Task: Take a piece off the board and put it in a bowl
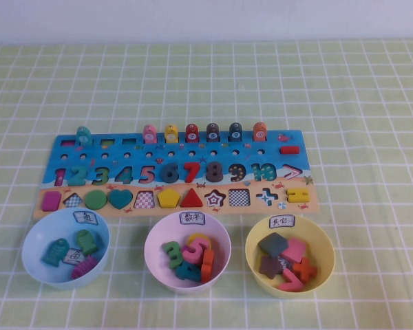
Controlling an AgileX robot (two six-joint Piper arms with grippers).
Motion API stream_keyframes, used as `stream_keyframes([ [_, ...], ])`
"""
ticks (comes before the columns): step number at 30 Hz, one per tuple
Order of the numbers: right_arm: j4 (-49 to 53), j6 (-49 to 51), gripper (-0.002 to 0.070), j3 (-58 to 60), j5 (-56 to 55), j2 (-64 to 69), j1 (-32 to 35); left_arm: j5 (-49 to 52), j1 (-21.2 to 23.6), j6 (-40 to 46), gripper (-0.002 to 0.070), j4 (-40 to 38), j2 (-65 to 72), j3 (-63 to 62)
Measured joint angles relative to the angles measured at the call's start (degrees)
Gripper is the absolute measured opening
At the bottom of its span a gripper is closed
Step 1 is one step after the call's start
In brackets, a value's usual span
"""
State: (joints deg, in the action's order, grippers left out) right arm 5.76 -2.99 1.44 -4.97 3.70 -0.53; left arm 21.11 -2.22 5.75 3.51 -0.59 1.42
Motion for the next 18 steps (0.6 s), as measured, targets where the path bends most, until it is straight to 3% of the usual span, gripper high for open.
stream_keyframes([
  [18,-10.18,0.0,-0.0017,0.0,24.54,-4.14,0.0,0.0,0.0,0.0,-0.0005,0.0,0.0,0.0],
])
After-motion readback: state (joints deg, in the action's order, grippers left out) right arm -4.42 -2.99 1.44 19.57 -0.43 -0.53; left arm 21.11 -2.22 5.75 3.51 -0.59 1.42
